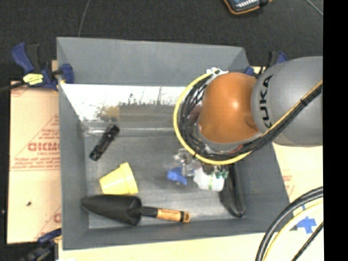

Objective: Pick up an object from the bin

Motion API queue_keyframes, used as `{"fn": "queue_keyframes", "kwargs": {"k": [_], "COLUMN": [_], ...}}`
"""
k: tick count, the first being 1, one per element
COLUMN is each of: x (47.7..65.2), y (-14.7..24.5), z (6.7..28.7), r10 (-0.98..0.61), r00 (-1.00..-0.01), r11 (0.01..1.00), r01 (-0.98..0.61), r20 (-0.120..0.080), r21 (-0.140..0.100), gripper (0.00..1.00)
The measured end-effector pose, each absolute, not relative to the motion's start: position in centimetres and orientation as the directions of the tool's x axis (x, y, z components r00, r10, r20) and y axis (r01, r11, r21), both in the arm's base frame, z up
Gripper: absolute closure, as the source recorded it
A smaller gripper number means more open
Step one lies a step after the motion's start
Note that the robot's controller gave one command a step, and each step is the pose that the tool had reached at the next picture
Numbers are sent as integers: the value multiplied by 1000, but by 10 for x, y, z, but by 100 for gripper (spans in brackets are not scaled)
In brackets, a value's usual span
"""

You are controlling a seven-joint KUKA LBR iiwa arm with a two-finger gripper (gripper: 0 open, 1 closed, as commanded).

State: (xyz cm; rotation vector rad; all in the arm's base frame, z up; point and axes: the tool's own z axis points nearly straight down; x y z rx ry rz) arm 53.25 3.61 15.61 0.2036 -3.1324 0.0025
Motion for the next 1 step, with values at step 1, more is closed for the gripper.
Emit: {"fn": "queue_keyframes", "kwargs": {"k": [1], "x": [532], "y": [36], "z": [170], "r10": [-128], "r00": [-992], "r11": [992], "r01": [-128], "r20": [6], "r21": [-1], "gripper": [100]}}
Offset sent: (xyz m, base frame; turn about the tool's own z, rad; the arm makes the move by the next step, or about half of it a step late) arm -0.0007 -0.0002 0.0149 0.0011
